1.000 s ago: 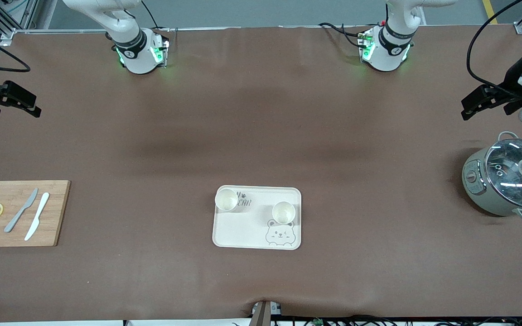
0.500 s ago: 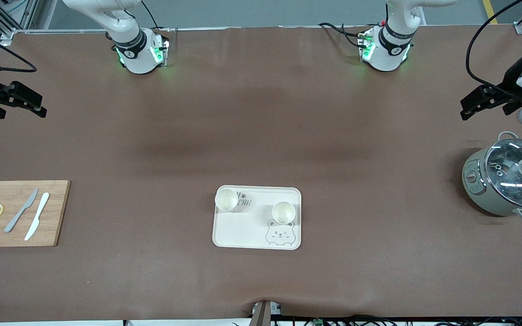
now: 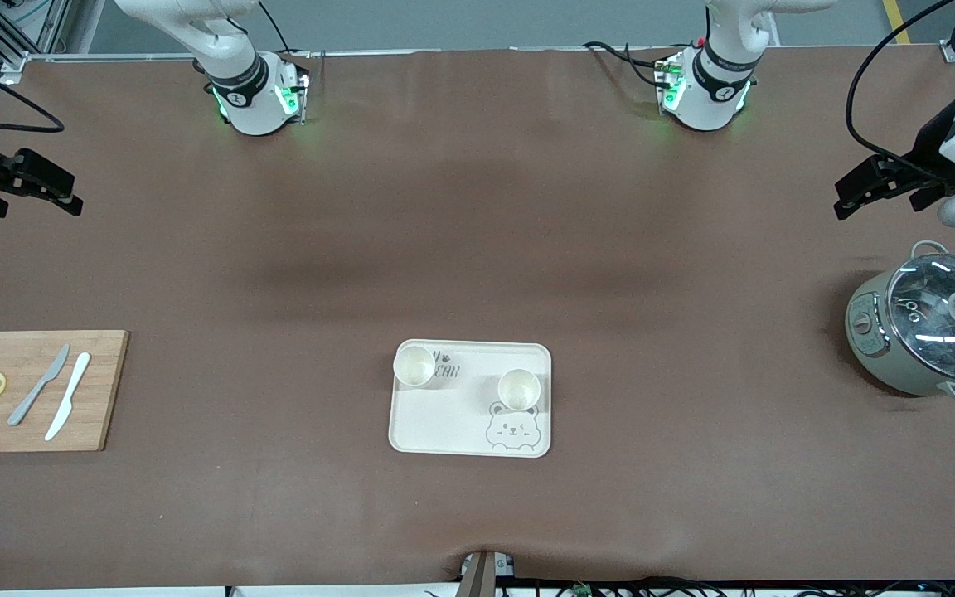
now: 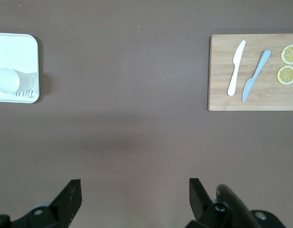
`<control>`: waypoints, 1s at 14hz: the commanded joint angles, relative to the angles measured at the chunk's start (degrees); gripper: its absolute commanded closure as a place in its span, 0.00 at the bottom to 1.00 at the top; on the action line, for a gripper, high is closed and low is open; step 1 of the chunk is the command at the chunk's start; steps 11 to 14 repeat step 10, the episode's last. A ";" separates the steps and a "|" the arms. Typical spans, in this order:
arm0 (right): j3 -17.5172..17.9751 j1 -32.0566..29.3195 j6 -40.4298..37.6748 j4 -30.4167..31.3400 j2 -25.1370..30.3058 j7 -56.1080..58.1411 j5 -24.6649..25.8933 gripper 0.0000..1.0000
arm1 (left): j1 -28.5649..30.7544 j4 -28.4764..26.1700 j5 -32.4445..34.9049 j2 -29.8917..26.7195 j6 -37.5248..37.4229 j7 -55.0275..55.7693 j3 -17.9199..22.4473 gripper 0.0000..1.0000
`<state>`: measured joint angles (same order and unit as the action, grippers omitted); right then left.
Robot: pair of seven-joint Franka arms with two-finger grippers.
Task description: Place white IKEA cup upright on tray with both arms
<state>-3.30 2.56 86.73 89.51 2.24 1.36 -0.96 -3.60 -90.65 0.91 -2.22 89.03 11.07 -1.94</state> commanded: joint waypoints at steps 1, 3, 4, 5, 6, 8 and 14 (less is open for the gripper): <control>0.31 -0.36 -0.33 -0.47 -0.04 0.66 0.96 0.00 | 0.18 0.56 -0.30 -0.86 -0.97 -0.79 -0.17 0.00; 0.31 -0.45 -0.33 -0.47 -0.13 0.66 0.97 0.00 | 0.00 1.96 0.14 -0.33 -0.97 -0.53 -0.17 0.00; 0.31 -0.54 -0.33 -0.47 -0.13 0.66 0.96 0.00 | 0.00 2.05 0.14 -0.24 -0.97 -0.53 -0.17 0.00; 0.22 -0.54 -0.33 -0.47 -0.13 0.66 0.96 0.00 | 0.09 2.05 0.14 -0.24 -0.97 -0.62 -0.17 0.00; 0.22 -0.54 -0.33 -0.47 -0.13 0.66 0.96 0.00 | 0.09 2.05 0.14 -0.24 -0.97 -0.62 -0.17 0.00; 0.22 -0.54 -0.42 -0.47 -0.13 0.66 0.96 0.00 | 0.00 2.05 0.14 -0.33 -1.06 -0.62 -0.17 0.00; 0.22 -0.62 -0.42 -0.38 -0.13 0.66 0.96 0.00 | 0.09 2.05 0.14 -0.33 -1.40 -0.88 -0.17 0.00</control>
